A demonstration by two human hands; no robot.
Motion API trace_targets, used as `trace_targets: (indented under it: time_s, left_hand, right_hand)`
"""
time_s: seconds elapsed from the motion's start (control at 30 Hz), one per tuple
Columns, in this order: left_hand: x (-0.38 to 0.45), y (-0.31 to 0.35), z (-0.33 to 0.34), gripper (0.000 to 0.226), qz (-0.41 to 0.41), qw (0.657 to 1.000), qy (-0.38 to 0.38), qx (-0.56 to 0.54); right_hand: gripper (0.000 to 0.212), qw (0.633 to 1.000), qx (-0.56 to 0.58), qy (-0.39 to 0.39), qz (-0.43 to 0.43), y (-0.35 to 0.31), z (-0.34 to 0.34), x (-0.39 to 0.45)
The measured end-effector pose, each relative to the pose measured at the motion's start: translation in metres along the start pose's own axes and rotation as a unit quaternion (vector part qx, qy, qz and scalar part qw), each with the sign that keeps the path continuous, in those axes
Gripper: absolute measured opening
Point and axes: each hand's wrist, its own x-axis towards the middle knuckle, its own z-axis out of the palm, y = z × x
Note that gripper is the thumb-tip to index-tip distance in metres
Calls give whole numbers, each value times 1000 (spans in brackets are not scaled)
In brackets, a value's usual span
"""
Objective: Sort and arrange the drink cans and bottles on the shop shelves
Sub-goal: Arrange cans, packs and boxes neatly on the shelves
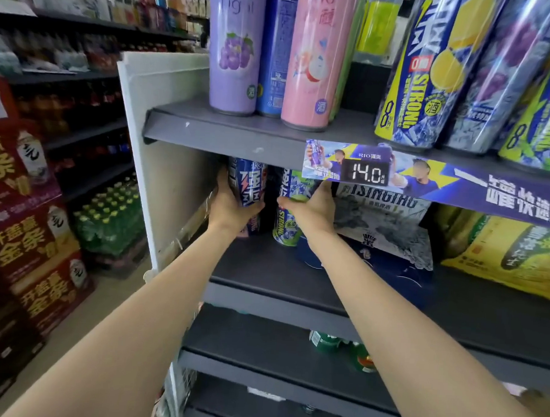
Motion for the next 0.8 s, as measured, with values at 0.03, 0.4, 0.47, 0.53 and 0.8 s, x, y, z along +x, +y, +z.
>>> trace_targets:
  time_s: [0.03,0.4,0.47,0.53,0.8]
  left_hand:
    - [-2,1,-1,94,10,1000,5,8]
    - [-109,15,-85,88,133,988,-80,-16]
    - [-124,16,-103,86,137,984,-113,-12]
    - [-137,23,-120,86,154,979,-137,4]
    - [-154,102,-127,81,215,963,-160,-40]
  right_hand:
    - [75,1000,3,10,-10,1,-1,-1]
    - [76,985,52,6,-165,10,-7,-100]
    - [77,984,53,-4,-170,8,-18,-125]
    - [80,984,37,-13,-175,2,-37,-150]
    - [86,972,40,78,-219,-36,-164,-207]
